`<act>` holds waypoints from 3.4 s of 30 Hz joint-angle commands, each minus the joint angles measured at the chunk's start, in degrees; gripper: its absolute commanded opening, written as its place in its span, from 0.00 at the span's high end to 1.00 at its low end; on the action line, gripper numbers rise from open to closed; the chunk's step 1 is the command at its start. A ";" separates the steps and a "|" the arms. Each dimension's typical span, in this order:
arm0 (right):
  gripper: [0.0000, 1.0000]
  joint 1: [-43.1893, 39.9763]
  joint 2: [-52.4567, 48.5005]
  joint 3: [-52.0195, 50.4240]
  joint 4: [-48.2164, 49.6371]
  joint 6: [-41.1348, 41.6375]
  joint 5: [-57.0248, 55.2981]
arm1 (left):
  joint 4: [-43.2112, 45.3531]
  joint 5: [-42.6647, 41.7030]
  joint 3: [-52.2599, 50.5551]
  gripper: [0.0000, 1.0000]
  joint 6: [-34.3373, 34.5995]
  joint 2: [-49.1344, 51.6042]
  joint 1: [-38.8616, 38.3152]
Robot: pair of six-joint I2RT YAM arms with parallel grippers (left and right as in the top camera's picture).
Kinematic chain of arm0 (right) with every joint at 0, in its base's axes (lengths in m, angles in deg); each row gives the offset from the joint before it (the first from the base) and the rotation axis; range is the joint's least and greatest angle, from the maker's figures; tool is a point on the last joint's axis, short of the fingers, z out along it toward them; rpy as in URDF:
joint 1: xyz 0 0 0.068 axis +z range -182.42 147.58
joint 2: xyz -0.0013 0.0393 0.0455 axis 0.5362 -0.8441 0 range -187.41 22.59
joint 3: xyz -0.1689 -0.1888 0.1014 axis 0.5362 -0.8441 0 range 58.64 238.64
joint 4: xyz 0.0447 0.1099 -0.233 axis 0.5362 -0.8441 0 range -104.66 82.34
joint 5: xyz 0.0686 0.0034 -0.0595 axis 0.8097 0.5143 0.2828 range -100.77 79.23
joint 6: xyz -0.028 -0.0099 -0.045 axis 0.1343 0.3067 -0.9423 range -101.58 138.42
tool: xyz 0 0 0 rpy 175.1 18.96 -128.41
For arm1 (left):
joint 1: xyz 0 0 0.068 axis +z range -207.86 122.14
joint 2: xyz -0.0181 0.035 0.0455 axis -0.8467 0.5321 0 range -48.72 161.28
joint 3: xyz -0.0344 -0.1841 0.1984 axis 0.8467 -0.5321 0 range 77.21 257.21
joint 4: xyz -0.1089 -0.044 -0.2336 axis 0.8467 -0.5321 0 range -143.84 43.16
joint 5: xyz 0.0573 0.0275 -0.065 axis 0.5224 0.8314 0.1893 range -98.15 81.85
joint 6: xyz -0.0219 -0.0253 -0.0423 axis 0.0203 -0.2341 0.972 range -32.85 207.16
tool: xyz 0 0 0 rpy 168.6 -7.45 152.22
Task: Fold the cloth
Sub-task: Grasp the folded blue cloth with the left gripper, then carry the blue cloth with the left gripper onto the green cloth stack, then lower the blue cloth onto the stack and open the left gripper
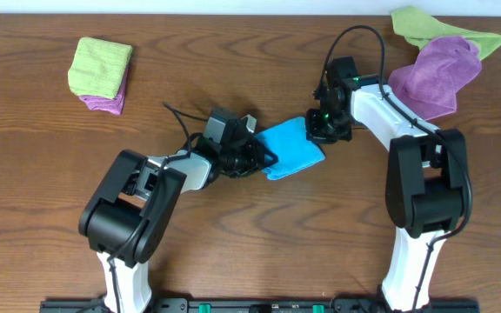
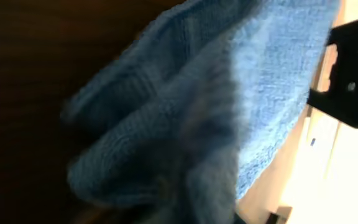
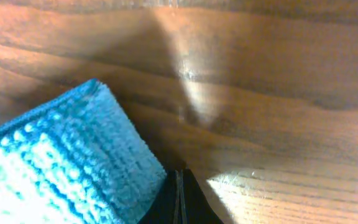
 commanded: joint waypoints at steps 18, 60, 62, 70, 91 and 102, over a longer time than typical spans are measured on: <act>0.98 -5.86 -0.04 8.35 -15.82 -6.08 -0.39 | 5.27 -7.89 15.82 0.94 2.43 -10.62 19.21; 0.98 4.24 -0.04 8.37 -20.52 -4.22 0.33 | 21.90 -6.80 19.80 0.94 17.09 6.01 52.76; 0.98 4.44 -0.04 8.37 -20.57 -3.74 0.33 | 23.69 -6.99 20.98 0.94 19.17 7.08 52.37; 0.99 4.68 -0.04 8.37 -20.31 -3.37 0.31 | 24.22 -7.69 26.12 0.94 19.37 8.72 50.36; 0.98 4.70 -0.04 8.37 -20.52 -2.73 0.33 | 15.72 -9.99 26.12 0.94 16.11 11.50 52.78; 0.99 5.33 -0.04 8.37 -19.37 -1.88 0.98 | 10.12 -14.86 26.12 0.94 16.06 11.50 53.02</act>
